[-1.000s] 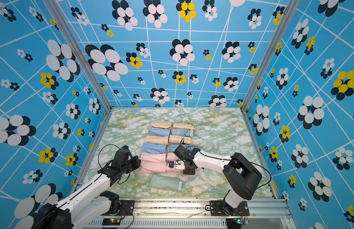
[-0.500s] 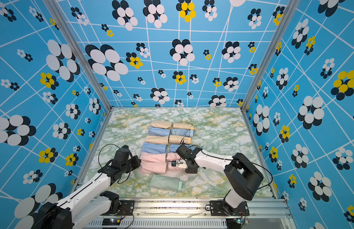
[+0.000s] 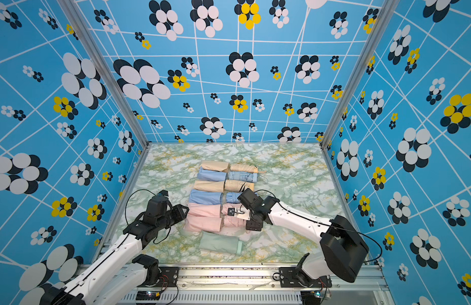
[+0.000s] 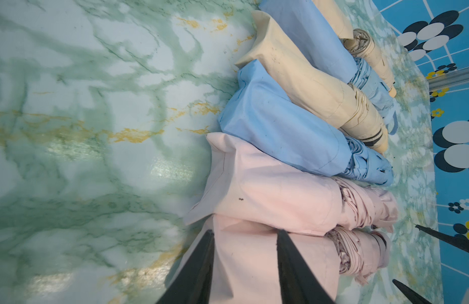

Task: Take umbrellas out of sleeves
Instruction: Take out the umbrella from the umbrella sleeve.

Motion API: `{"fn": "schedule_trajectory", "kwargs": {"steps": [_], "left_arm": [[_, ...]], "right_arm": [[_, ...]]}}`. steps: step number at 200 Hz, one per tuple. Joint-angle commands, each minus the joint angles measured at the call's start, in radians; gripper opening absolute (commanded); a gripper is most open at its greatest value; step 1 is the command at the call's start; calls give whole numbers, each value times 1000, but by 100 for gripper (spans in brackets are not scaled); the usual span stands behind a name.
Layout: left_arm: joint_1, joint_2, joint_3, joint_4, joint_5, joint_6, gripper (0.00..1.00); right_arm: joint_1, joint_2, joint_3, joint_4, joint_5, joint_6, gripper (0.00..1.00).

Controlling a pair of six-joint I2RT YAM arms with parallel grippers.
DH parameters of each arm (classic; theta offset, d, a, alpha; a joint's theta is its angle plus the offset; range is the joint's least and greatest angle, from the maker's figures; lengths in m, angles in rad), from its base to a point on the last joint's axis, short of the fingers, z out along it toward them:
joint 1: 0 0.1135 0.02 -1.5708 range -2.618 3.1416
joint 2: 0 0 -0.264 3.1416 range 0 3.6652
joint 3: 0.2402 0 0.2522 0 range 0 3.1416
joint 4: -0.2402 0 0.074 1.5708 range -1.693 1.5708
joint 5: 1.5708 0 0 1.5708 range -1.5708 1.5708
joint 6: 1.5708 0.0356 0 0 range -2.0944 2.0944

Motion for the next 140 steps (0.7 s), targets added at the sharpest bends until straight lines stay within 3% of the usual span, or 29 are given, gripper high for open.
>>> {"fn": "schedule_trajectory", "kwargs": {"steps": [1,19,76,140], "left_arm": [[-14,-41,40,-83,23,-13,42],[-43,-65,51,-116,29,-26,47],[-218,-140,23,-170,-9,-115,48],[-410,-111,-73,-51,-56,-248,48]], "right_arm": [[9,-76,1,3,-75,68,88],[27,-132,-15,19,-108,101,91],[128,-204,-61,10,-135,191,93],[184,-216,-108,-27,-171,238,91]]}}
